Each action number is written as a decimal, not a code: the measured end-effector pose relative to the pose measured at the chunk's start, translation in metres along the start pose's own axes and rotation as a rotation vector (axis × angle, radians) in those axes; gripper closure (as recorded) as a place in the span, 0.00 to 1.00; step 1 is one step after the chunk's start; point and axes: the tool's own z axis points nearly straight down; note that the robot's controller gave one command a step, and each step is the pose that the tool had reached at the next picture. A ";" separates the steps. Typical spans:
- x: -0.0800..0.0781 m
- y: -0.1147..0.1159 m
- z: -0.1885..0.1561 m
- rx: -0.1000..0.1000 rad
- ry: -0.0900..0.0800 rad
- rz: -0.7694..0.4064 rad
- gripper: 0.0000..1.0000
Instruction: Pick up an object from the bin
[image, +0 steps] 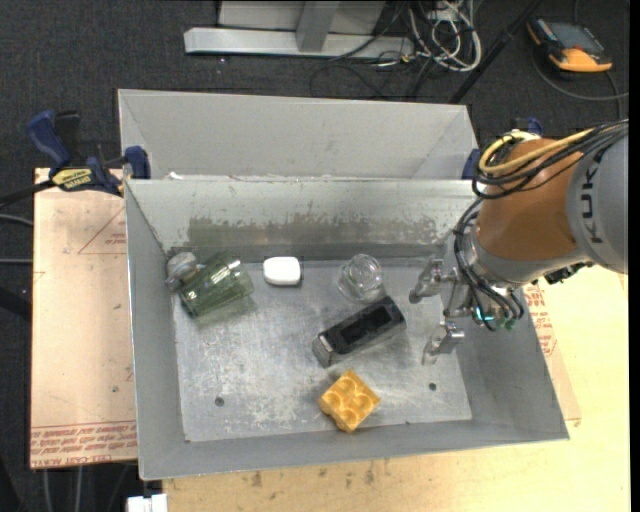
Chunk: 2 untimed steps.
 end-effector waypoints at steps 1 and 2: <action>-0.001 0.000 -0.003 0.001 -0.004 -0.001 0.00; -0.002 -0.011 -0.007 0.001 -0.009 -0.037 0.00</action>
Offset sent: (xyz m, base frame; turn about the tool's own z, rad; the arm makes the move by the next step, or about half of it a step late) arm 0.0019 -0.0225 0.0109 -0.0718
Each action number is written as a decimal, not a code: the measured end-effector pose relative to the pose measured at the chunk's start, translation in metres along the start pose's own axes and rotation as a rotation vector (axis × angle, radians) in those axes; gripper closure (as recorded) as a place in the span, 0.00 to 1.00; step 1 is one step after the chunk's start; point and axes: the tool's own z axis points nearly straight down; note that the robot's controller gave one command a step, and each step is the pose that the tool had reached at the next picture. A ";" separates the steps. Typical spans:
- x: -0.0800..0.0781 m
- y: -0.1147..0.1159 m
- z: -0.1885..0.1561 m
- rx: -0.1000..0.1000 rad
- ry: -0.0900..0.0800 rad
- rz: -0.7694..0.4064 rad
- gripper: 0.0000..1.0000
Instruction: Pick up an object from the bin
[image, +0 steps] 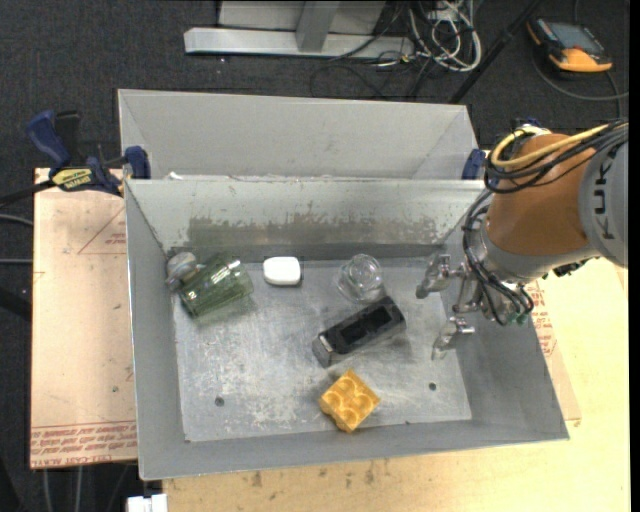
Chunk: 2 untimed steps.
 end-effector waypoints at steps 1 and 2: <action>-0.014 0.039 0.029 0.002 -0.002 0.107 0.00; -0.038 0.061 0.059 -0.012 0.021 -0.055 1.00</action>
Offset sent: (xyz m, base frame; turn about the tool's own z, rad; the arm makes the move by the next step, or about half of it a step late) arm 0.0353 0.0560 -0.0689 -0.0522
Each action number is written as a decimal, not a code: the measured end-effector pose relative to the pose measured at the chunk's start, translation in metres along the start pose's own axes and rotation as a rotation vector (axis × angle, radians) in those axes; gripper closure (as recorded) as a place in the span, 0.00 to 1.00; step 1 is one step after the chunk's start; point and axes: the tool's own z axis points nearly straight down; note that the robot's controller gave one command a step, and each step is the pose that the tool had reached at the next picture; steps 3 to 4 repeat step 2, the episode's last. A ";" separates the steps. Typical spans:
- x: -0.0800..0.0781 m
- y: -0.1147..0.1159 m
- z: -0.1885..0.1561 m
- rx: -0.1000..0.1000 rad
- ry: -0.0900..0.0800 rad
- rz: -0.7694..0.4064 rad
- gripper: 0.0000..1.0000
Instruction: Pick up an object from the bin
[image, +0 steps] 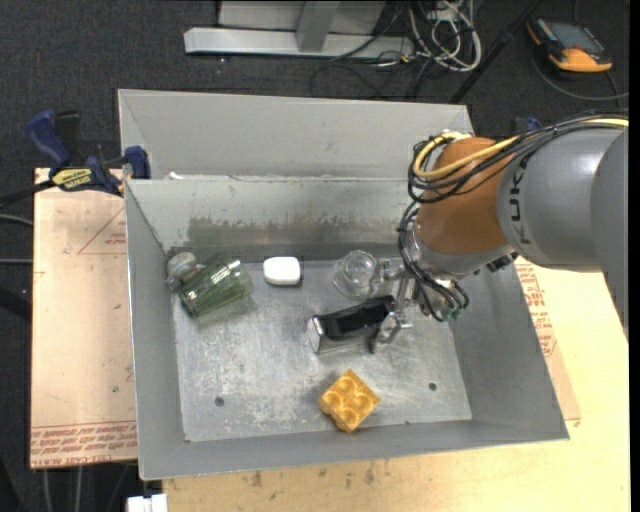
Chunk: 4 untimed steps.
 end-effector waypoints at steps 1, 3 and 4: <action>0.000 0.000 0.000 0.000 0.000 0.000 1.00; -0.004 0.000 -0.131 0.012 -0.015 -0.038 1.00; -0.004 0.000 -0.131 0.012 -0.015 -0.038 1.00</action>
Offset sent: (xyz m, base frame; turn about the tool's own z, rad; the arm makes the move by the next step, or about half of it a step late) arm 0.0072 -0.0018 0.1338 -0.0393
